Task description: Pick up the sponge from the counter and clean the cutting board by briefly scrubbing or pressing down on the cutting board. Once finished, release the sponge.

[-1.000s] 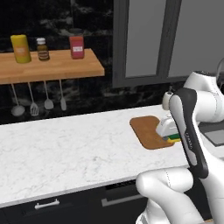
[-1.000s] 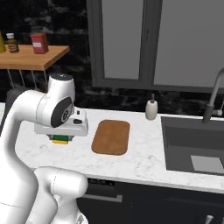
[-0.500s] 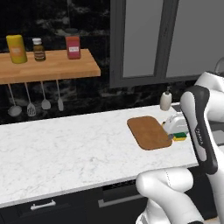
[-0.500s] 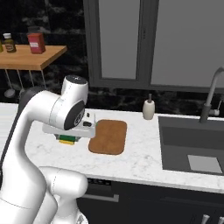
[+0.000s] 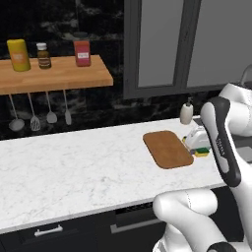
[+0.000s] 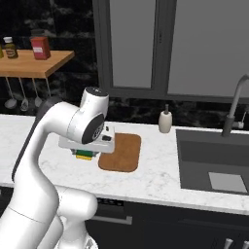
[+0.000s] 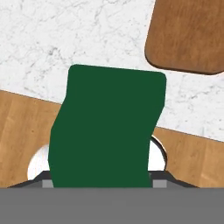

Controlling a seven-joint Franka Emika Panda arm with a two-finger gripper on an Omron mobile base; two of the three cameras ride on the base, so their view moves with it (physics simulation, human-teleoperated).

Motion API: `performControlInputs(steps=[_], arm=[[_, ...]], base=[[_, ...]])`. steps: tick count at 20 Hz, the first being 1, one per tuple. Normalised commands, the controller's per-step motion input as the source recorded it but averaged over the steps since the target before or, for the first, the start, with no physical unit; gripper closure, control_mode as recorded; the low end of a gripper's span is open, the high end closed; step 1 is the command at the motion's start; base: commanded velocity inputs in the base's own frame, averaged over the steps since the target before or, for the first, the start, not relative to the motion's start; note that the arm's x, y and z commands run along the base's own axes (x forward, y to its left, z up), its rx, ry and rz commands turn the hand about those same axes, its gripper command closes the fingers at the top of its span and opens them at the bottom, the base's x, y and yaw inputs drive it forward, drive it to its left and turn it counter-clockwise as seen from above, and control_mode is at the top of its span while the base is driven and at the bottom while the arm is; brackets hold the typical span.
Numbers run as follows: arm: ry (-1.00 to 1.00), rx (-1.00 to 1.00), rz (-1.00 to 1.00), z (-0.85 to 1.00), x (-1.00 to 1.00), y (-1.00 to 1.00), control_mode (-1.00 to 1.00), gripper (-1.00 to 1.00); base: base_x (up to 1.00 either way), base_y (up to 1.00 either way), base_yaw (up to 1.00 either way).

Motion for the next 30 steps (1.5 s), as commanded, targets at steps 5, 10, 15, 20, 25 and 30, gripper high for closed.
performControlInputs(steps=[5,10,15,20,25,30], arm=[[-0.03,0.00,0.00,-0.54,0.16,0.00,-1.00,1.00],[-0.02,0.00,0.00,-0.52,0.31,0.00,-1.00,1.00],[-0.02,0.00,0.00,-0.27,0.40,0.00,-1.00,1.00],[-0.01,0.00,0.00,-0.15,0.43,0.03,-1.00,1.00],[0.00,0.00,0.00,-0.09,0.31,0.00,-1.00,1.00],[0.00,0.00,0.00,-0.20,0.26,0.00,-1.00,1.00]], base=[[0.00,0.00,0.00],[0.00,0.00,0.00],[0.00,0.00,0.00],[0.00,0.00,0.00],[0.00,0.00,0.00],[0.00,0.00,0.00]])
